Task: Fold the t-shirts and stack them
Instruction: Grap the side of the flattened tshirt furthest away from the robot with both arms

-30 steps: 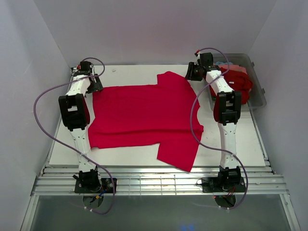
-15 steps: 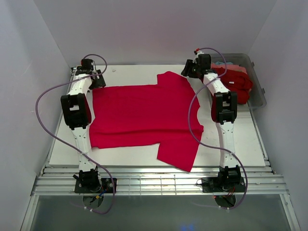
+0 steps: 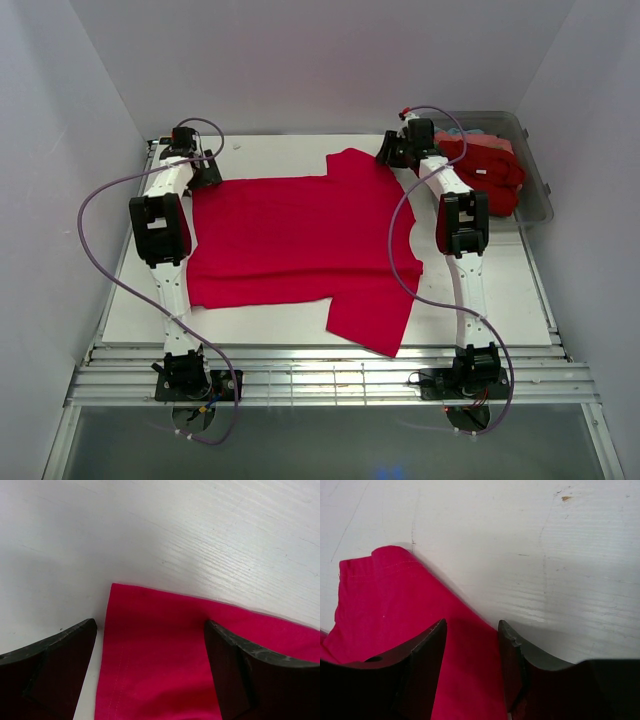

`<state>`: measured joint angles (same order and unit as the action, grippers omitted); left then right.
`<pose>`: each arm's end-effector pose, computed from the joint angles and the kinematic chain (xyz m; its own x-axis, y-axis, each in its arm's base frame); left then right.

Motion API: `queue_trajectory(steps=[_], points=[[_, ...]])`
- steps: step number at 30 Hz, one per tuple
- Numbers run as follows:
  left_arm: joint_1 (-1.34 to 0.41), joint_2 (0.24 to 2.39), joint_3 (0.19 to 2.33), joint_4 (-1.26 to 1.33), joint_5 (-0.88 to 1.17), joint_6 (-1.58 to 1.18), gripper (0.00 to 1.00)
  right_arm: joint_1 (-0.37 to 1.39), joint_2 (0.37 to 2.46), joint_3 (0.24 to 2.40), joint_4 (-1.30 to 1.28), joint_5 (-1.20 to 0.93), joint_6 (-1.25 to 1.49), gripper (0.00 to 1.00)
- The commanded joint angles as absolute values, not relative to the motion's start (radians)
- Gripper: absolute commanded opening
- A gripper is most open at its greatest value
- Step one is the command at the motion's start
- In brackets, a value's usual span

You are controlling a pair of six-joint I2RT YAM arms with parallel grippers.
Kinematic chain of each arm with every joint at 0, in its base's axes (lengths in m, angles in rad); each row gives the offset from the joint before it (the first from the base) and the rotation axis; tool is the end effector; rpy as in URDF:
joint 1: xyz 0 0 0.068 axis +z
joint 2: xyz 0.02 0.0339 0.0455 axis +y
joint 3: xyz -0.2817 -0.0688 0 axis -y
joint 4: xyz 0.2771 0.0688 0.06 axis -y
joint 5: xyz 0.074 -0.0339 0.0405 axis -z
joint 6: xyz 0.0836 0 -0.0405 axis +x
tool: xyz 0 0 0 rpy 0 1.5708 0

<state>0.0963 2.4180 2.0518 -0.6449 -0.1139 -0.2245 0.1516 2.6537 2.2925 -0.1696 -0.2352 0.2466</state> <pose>0.5910 0.0666 0.1237 -0.7877 -0.2983 -0.5390 -0.3395 0.9403 -0.0243 0.6724 0.1224 0.1251 -0.5696 0.1531 -0.8075 -0.2129 0.9215 0.3249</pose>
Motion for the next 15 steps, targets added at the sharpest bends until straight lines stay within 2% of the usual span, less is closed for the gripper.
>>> queue_trajectory(steps=[1,3,9,14,15], points=[[0.103,2.411,2.066,-0.64,-0.058,-0.255,0.98,0.182,2.637,2.266,-0.21,-0.255,0.213,0.51],[0.103,2.404,2.054,-0.64,-0.048,-0.268,0.98,0.192,2.628,2.252,-0.222,-0.264,0.21,0.41],[0.103,2.39,2.017,-0.63,-0.04,-0.278,0.95,0.213,2.583,2.175,-0.225,-0.259,0.183,0.25],[0.103,2.421,2.046,-0.634,-0.044,-0.273,0.85,0.213,2.576,2.174,-0.239,-0.235,0.163,0.21],[0.103,2.424,2.052,-0.637,-0.043,-0.273,0.8,0.213,2.571,2.172,-0.239,-0.235,0.163,0.2]])
